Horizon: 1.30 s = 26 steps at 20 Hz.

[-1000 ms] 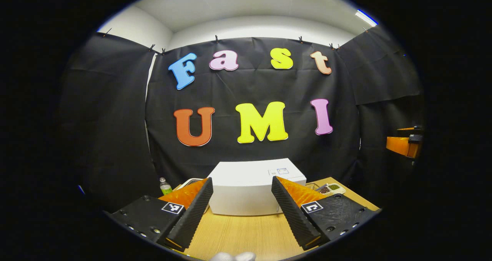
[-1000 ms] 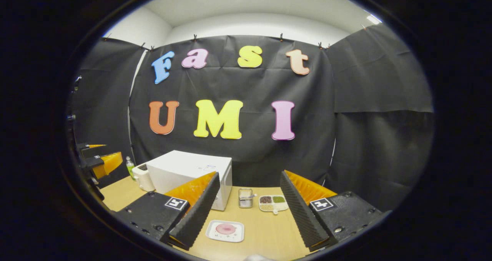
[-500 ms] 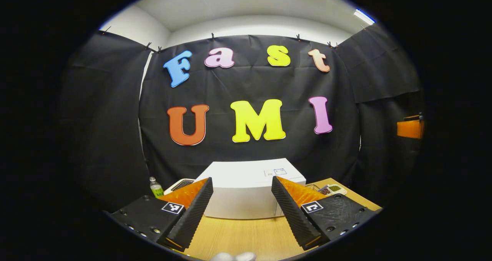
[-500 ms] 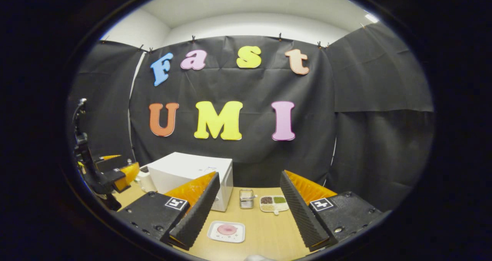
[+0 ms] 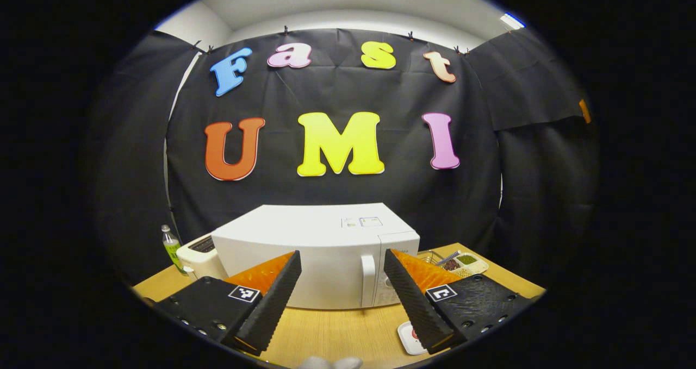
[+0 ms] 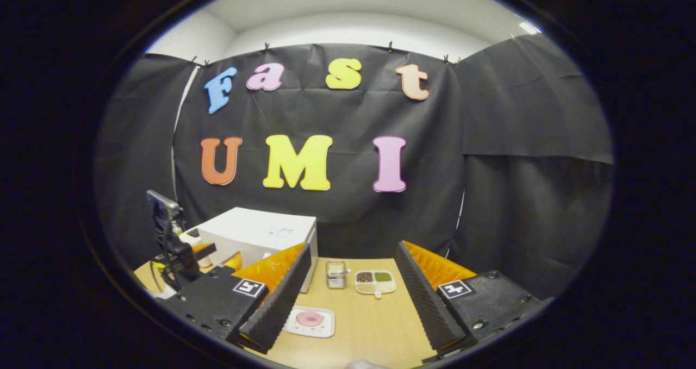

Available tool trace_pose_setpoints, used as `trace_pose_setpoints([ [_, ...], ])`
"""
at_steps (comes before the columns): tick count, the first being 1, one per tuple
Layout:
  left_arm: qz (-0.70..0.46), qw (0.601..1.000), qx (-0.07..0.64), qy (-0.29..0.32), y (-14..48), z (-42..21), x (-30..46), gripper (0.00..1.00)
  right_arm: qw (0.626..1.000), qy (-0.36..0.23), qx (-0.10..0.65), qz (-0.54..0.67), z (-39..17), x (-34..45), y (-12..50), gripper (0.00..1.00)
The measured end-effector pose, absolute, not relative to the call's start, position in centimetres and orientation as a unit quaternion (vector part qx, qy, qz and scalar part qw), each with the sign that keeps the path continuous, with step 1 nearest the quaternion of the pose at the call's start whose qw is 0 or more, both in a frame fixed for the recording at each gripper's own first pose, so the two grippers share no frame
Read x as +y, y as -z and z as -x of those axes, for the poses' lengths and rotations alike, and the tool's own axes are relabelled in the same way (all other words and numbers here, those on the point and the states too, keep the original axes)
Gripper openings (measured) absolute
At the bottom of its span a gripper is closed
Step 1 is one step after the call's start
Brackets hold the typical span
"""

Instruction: Open the microwave oven with the left hand, put the food in, and close the microwave oven.

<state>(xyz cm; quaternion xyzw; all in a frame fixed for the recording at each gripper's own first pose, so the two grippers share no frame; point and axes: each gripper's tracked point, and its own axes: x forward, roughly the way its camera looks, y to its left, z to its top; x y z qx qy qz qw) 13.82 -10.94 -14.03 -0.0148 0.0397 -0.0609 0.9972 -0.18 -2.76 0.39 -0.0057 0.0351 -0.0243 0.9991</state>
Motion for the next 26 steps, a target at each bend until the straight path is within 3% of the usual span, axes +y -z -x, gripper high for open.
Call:
trace_pose_setpoints([
  [1, 0.016, 0.997, 0.048, 0.066, 15.2, -14.5, -11.7, 0.95, 0.999, 0.025, 0.041, 0.005, 0.2, -2.9, -0.1, 0.96],
  [2, 0.016, 0.996, 0.056, 0.071, 16.2, -15.3, -12.5, 0.95, 0.999, 0.029, 0.045, 0.008, 0.3, -3.2, -0.1, 1.00],
  [4, 0.017, 0.994, 0.068, 0.082, 18.0, -17.1, -14.0, 0.95, 0.998, 0.039, 0.054, 0.015, 0.2, -4.0, 0.1, 0.96],
  [15, 0.030, 0.989, 0.121, 0.075, 24.8, -23.1, -16.1, 0.92, 0.995, 0.059, 0.078, 0.005, -0.8, -5.5, 1.0, 1.00],
  [18, 0.033, 0.990, 0.119, 0.073, 25.0, -23.9, -16.2, 0.78, 0.995, 0.055, 0.076, 0.018, -1.2, -5.1, 1.0, 1.00],
  [19, 0.037, 0.989, 0.123, 0.076, 25.1, -24.2, -16.4, 0.78, 0.996, 0.053, 0.075, 0.020, -1.2, -4.8, 0.9, 0.96],
  [20, 0.037, 0.988, 0.129, 0.075, 25.5, -24.3, -16.3, 0.72, 0.996, 0.050, 0.077, 0.021, -1.4, -4.6, 1.0, 1.00],
  [22, 0.039, 0.987, 0.135, 0.071, 26.0, -24.4, -16.1, 0.57, 0.995, 0.045, 0.082, 0.017, -1.5, -4.3, 1.5, 1.00],
  [25, 0.037, 0.987, 0.138, 0.078, 26.1, -24.2, -16.4, 0.25, 0.995, 0.041, 0.089, 0.004, -1.5, -4.0, 2.1, 1.00],
  [26, 0.035, 0.986, 0.140, 0.078, 26.3, -24.2, -16.4, 0.19, 0.995, 0.042, 0.090, 0.003, -1.4, -4.0, 2.1, 1.00],
])
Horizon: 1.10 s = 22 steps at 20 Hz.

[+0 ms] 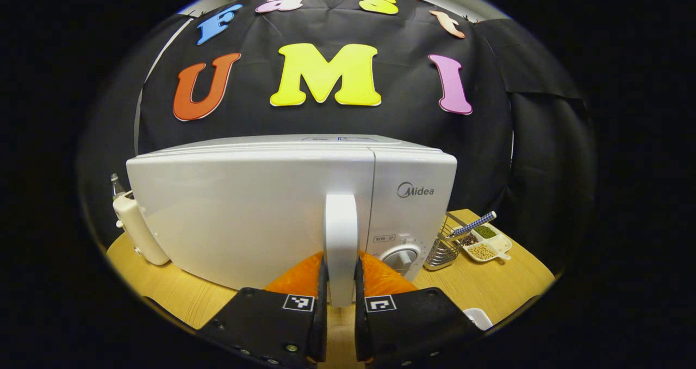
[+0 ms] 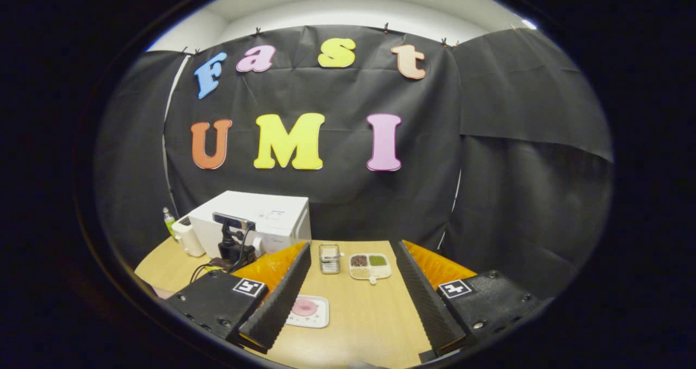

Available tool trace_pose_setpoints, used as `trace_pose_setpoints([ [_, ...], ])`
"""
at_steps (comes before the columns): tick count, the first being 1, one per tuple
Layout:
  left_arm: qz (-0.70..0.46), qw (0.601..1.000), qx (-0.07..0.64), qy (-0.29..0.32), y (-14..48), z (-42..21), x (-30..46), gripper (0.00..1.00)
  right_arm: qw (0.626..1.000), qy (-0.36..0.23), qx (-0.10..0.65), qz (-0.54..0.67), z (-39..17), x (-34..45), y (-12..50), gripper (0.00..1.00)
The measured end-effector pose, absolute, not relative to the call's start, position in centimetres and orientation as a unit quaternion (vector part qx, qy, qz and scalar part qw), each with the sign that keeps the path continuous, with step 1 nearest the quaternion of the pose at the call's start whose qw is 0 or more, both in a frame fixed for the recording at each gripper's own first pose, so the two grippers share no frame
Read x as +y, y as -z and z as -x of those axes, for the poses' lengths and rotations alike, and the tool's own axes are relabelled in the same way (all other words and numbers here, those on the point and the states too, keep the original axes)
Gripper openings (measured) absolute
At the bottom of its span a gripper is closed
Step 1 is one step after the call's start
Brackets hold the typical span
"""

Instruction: Open the microwave oven with the left hand, put the food in, and close the microwave oven.

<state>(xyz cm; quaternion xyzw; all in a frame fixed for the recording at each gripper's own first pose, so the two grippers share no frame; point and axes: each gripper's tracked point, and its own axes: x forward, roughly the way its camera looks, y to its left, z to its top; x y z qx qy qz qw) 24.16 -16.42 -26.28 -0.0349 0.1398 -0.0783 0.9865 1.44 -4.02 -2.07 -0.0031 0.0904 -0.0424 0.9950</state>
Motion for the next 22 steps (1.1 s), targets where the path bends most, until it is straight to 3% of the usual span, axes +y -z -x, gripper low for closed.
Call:
trace_pose_setpoints([
  [6, 0.033, 0.985, 0.153, 0.079, 26.6, -23.7, -16.2, 0.11, 0.996, 0.043, 0.077, 0.020, -0.4, -3.5, 1.1, 0.96],
  [14, 0.048, 0.981, 0.162, 0.090, 26.7, -23.5, -16.2, 0.11, 0.996, 0.039, 0.063, 0.044, 0.6, -2.5, -0.2, 1.00],
  [22, 0.019, 0.984, 0.143, 0.104, 26.8, -13.7, -12.2, 0.11, 0.997, 0.005, 0.064, 0.040, 0.2, 0.3, 0.0, 1.00],
])
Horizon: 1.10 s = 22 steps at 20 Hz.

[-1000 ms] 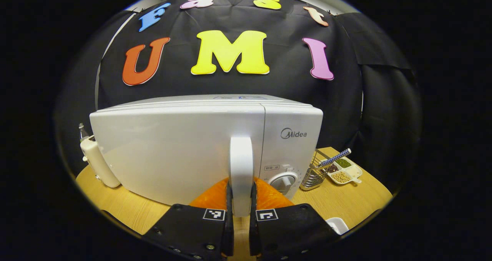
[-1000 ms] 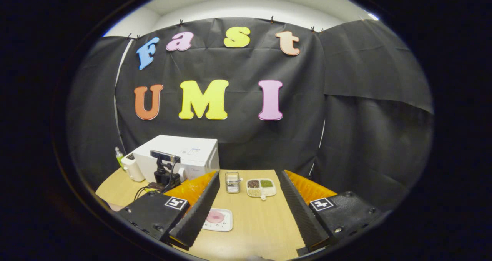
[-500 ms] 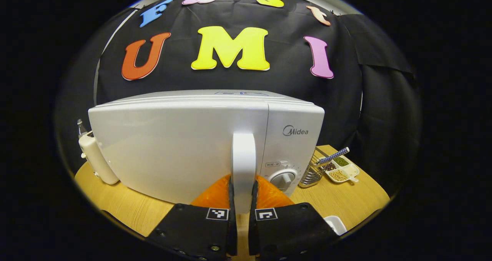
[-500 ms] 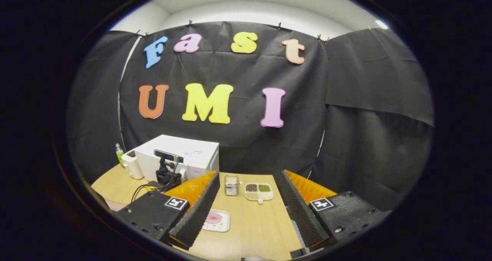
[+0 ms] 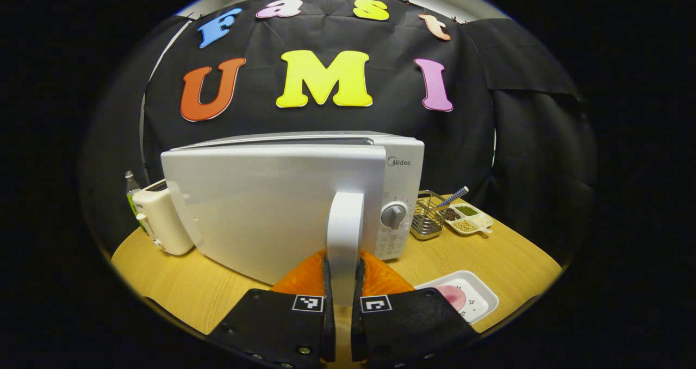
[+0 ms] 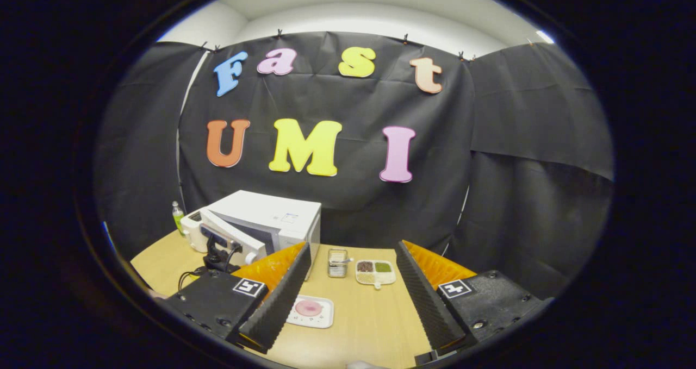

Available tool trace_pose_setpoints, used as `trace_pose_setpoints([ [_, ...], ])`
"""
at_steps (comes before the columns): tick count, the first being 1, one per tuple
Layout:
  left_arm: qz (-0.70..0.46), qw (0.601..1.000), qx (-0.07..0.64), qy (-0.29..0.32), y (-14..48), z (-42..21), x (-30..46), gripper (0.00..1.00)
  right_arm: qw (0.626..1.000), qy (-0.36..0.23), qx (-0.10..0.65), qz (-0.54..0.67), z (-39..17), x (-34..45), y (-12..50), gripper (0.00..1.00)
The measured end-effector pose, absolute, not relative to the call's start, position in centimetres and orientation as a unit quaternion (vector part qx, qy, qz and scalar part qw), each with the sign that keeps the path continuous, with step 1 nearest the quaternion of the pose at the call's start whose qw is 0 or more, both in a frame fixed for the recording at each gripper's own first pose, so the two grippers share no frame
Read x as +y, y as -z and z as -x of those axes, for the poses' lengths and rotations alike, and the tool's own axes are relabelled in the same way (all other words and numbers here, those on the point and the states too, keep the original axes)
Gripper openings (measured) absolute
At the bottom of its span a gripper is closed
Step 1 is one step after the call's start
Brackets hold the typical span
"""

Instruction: Open the microwave oven with the left hand, put the food in, and close the microwave oven.

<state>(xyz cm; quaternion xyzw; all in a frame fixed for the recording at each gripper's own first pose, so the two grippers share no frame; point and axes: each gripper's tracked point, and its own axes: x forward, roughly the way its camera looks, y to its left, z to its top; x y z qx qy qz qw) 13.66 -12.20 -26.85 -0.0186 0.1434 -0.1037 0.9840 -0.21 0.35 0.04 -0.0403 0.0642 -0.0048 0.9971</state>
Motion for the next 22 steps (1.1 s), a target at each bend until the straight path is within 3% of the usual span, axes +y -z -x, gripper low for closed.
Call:
trace_pose_setpoints([
  [8, 0.004, 0.986, 0.163, 0.037, 27.1, -6.3, -5.3, 0.14, 0.993, -0.085, 0.066, 0.040, 0.6, 6.9, 0.9, 1.00],
  [15, 0.001, 0.983, 0.183, -0.023, 27.4, -2.4, 1.4, 0.21, 0.992, -0.101, 0.068, 0.040, 1.3, 8.8, 1.2, 1.00],
  [17, -0.008, 0.984, 0.177, -0.028, 27.7, -1.7, 3.1, 0.39, 0.991, -0.105, 0.069, 0.038, 1.6, 9.5, 1.3, 1.00],
  [18, -0.009, 0.984, 0.173, -0.035, 27.6, -1.4, 4.0, 0.71, 0.991, -0.109, 0.068, 0.036, 1.7, 10.0, 1.3, 1.00],
  [19, -0.005, 0.986, 0.164, -0.038, 27.2, -1.1, 4.7, 0.72, 0.991, -0.113, 0.068, 0.036, 1.8, 10.5, 1.3, 1.00],
  [20, -0.004, 0.986, 0.160, -0.042, 27.0, -0.8, 5.2, 0.87, 0.990, -0.117, 0.069, 0.039, 1.9, 10.9, 1.3, 1.00],
  [22, -0.021, 0.986, 0.155, -0.054, 26.7, -0.3, 6.0, 0.95, 0.989, -0.123, 0.066, 0.043, 2.1, 11.7, 1.2, 1.00],
])
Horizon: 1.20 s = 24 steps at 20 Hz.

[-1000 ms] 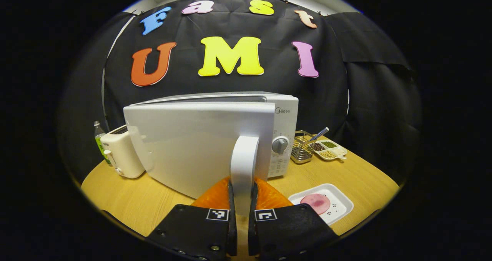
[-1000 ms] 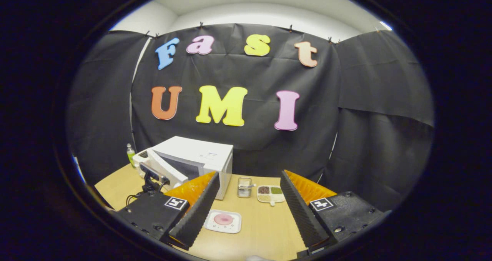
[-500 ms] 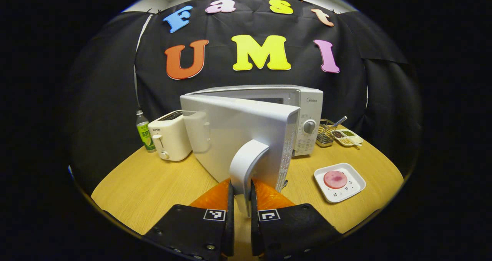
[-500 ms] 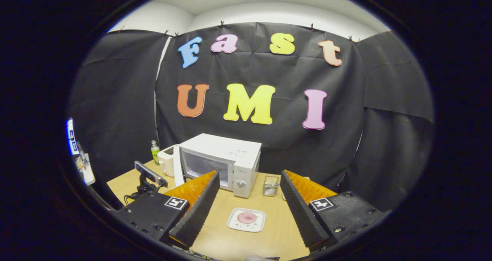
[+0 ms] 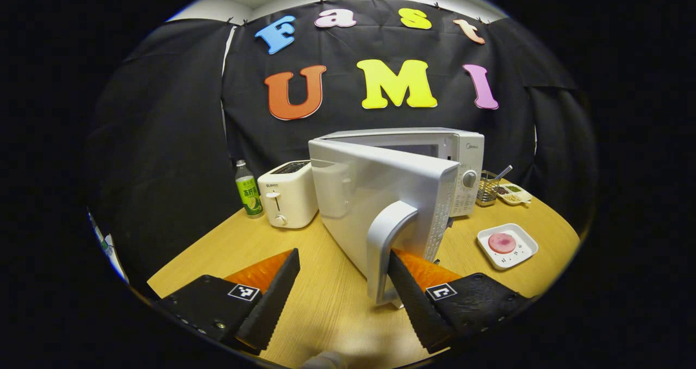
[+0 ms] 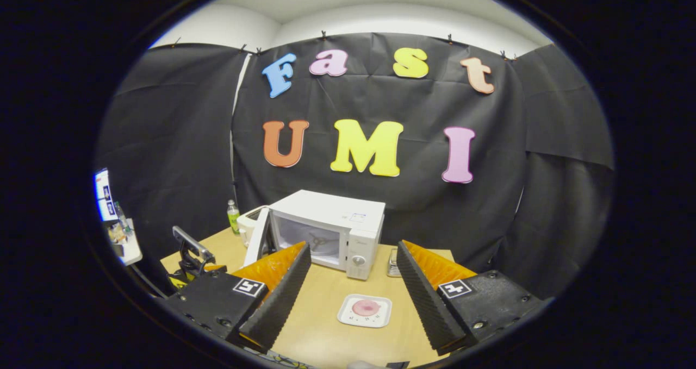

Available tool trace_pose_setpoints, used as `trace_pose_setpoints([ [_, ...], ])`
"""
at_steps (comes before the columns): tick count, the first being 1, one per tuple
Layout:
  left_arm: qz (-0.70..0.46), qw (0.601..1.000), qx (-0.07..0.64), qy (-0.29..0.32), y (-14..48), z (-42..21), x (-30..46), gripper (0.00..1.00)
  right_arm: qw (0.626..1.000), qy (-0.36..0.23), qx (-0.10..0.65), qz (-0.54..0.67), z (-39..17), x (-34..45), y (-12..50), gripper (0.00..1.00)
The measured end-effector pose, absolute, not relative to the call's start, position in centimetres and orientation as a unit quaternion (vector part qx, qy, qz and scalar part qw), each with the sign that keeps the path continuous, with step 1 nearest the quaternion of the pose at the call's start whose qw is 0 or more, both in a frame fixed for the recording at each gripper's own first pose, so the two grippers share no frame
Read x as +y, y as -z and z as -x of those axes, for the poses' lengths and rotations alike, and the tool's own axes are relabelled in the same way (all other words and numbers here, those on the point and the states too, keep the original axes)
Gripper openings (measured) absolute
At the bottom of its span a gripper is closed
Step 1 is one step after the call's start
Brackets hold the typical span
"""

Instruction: Open the microwave oven with the left hand, put the food in, and close the microwave oven.

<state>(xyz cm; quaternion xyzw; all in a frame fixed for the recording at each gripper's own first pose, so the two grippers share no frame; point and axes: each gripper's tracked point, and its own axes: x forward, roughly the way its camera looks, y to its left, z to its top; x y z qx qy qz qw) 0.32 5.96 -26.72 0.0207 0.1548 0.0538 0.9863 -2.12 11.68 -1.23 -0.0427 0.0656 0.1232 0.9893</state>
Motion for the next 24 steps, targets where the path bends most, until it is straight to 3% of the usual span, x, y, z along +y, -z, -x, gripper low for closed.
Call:
trace_pose_setpoints([
  [8, -0.022, 0.983, 0.154, -0.098, 26.0, 2.6, 11.4, 0.95, 0.986, -0.144, 0.074, 0.046, 2.1, 13.9, 2.7, 1.00],
  [16, -0.024, 0.964, 0.175, -0.200, 25.9, 7.3, 20.8, 0.95, 0.984, -0.141, 0.096, 0.050, -0.6, 12.8, 7.4, 1.00],
  [21, -0.025, 0.956, 0.172, -0.237, 23.6, 10.5, 22.7, 0.95, 0.979, -0.122, 0.146, 0.072, -4.0, 9.1, 14.4, 0.96],
  [24, -0.017, 0.957, 0.160, -0.243, 20.8, 11.1, 20.9, 0.95, 0.968, -0.120, 0.210, 0.062, -5.7, 6.7, 20.9, 1.00],
])
